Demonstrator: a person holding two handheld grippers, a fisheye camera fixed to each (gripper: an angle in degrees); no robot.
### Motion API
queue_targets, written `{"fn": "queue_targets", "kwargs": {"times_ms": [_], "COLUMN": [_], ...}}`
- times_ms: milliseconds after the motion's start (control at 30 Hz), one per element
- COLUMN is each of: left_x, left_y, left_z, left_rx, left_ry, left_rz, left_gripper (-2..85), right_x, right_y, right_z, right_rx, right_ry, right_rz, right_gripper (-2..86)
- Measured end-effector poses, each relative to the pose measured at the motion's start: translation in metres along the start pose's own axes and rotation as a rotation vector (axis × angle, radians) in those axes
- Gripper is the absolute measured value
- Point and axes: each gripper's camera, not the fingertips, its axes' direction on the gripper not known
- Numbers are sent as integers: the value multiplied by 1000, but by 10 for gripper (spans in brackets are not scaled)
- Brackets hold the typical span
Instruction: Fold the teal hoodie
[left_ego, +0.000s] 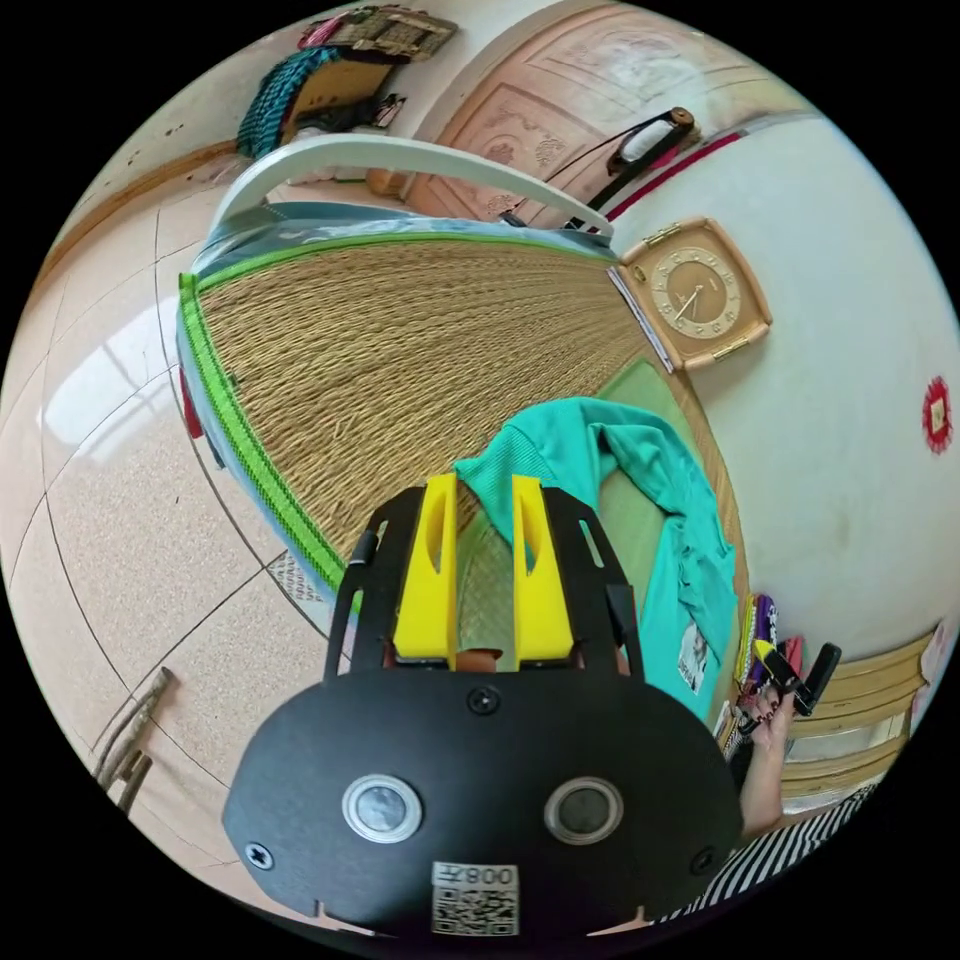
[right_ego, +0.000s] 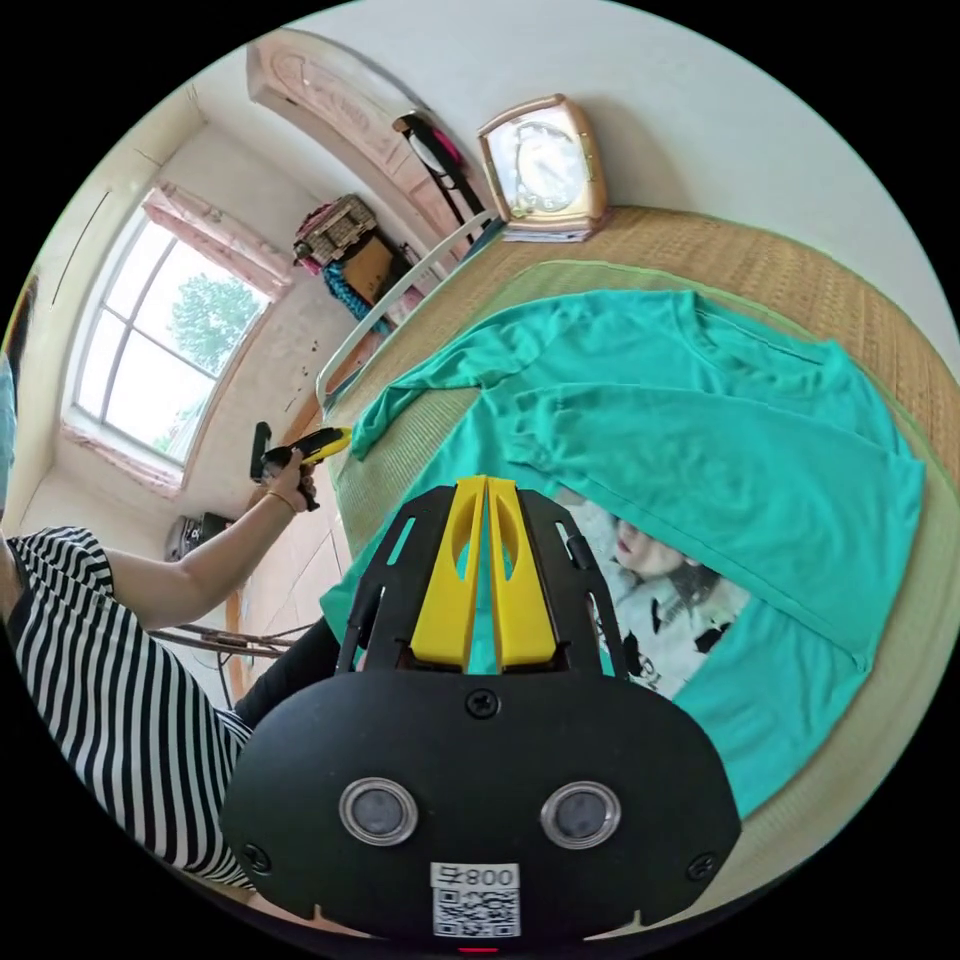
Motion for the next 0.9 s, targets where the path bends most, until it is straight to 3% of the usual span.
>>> {"fn": "queue_targets", "kwargs": {"times_ms": [100, 300, 467, 900], "left_x": [-22, -37, 11, 42], "left_y": [-4, 2, 37, 102], "left_z": [-11, -58, -92, -87], "left_rx": [-25, 44, 61, -57], "left_ry": [6, 255, 379, 204], "left_rz": [23, 128, 441, 813], "left_gripper": [37, 16, 12, 18], "right_x": [-21, -49, -80, -62], "right_y": [-22, -68, -117, -166], "right_z": [24, 67, 98, 163], "right_rx": [-44, -93, -119, -292], "right_ry": [0, -102, -240, -307], "right_rz": [-40, -87, -139, 14], "right_gripper": [3, 20, 63, 93]}}
